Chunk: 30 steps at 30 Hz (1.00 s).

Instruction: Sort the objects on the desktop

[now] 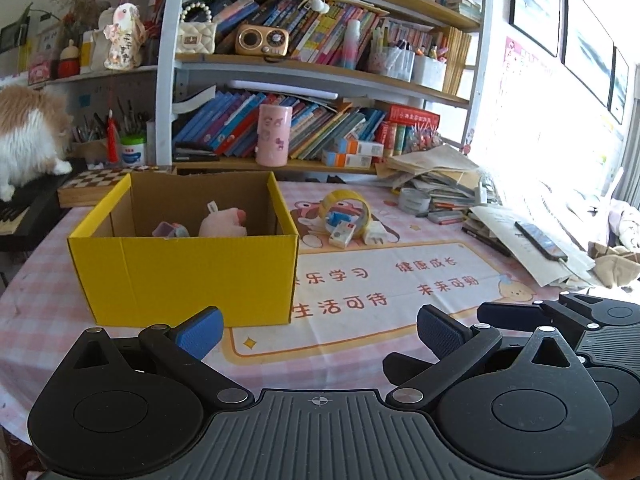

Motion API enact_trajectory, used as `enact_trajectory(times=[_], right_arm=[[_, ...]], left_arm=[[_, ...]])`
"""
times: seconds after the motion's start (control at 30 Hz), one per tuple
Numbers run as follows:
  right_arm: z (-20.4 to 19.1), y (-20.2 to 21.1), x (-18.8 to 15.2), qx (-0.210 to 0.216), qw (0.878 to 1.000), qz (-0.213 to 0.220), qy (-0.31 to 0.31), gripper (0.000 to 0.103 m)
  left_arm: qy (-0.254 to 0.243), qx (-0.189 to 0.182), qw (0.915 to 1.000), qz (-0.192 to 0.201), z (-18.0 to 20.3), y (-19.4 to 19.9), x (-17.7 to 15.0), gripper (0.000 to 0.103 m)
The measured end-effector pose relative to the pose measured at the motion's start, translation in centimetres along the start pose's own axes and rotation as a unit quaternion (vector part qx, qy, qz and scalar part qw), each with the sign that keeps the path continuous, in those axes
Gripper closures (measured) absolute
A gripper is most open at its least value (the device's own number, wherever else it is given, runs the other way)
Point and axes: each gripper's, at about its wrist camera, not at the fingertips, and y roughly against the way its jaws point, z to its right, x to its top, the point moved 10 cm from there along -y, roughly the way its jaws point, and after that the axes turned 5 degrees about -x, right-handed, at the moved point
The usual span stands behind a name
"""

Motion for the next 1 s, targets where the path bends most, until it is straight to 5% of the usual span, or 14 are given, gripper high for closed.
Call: enact_trajectory(times=[0.23, 0.6, 1.0], right_arm=[[1.0, -0.1, 0.4, -0.011, 1.0, 0.004, -0.008, 0.013], [3.5, -1.1, 0.5, -0.034, 0.999, -0.008, -0.012, 0.013], [5.7, -3.5, 1.7, -0.026, 0.999, -0.005, -0.018, 0.013]], left_arm=[[-0.002, -0.043, 0.999, -0.007, 0.5, -0.8, 0.4, 0.0], [0.006, -0.06, 0.9976, -0.034, 1.2, -3.4, 0.8, 0.0], [0.003, -0.042, 0.9987, -0.029, 1.3, -6.0, 2.5, 0.0]])
